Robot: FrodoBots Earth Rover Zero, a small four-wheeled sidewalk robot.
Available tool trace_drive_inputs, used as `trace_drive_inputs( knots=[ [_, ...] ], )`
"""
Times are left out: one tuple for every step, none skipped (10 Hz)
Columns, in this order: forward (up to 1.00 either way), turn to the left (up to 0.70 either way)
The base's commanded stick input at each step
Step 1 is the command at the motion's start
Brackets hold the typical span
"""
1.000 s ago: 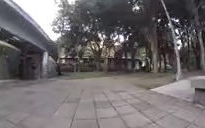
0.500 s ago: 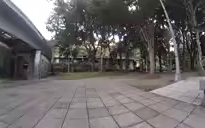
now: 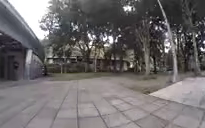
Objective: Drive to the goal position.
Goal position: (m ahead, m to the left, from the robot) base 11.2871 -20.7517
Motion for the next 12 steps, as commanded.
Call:
trace_drive_inputs(
  knots=[
    [0.0, -0.7],
    [0.0, -0.7],
    [0.0, -0.7],
    [0.0, -0.7],
    [0.0, -0.7],
    [0.0, -0.7],
    [0.0, -0.7],
    [0.0, -0.7],
    [0.0, -0.7],
    [0.0, -0.7],
    [0.0, -0.7],
    [0.0, -0.7]
  ],
)
